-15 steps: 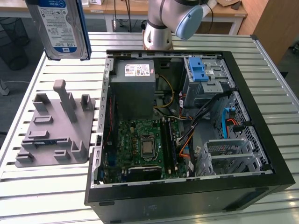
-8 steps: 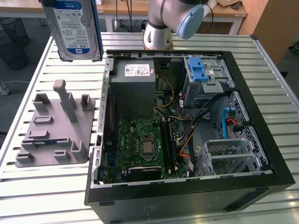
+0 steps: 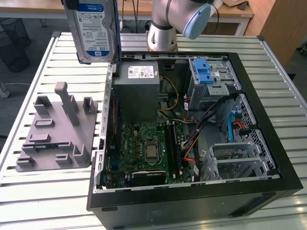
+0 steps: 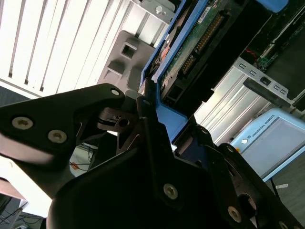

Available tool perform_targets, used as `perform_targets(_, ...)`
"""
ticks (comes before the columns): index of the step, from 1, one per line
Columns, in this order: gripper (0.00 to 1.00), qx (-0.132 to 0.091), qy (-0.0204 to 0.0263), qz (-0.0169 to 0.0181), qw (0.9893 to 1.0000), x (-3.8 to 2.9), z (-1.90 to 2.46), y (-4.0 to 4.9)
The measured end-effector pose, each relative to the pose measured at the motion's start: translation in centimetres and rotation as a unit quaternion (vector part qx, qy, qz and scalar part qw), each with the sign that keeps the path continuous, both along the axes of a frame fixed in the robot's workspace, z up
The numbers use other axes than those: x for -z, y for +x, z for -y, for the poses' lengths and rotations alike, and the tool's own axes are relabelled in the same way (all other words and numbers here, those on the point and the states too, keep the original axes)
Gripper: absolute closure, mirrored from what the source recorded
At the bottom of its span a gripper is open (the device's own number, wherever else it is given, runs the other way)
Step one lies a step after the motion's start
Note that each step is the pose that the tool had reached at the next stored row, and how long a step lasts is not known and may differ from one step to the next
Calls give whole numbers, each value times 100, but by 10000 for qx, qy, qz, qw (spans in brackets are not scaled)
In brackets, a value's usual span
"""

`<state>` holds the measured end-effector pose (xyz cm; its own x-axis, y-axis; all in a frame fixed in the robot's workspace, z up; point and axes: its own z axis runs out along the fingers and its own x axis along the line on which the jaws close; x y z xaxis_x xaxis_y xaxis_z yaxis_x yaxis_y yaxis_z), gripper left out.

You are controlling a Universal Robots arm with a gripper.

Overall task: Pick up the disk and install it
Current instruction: 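Pick up the disk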

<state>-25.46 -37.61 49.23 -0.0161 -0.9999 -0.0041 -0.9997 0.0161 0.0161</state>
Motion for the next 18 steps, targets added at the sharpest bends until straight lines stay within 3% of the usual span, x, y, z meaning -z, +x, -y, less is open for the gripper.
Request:
perform_targets(2, 64, 0, 0, -1, 10000, 0, 0, 85)
perform_targets(5, 64, 0, 1, 0, 10000, 1, 9, 105)
perform_targets(7, 64, 0, 0, -1, 10000, 1, 46, 107)
perform_targets(12, 64, -1, -1, -1, 10000, 4, 205, 111)
perform_targets(14, 64, 0, -1, 0, 10000, 10, 227, 152)
perform_targets(18, 64, -1, -2, -1, 10000, 21, 234, 327)
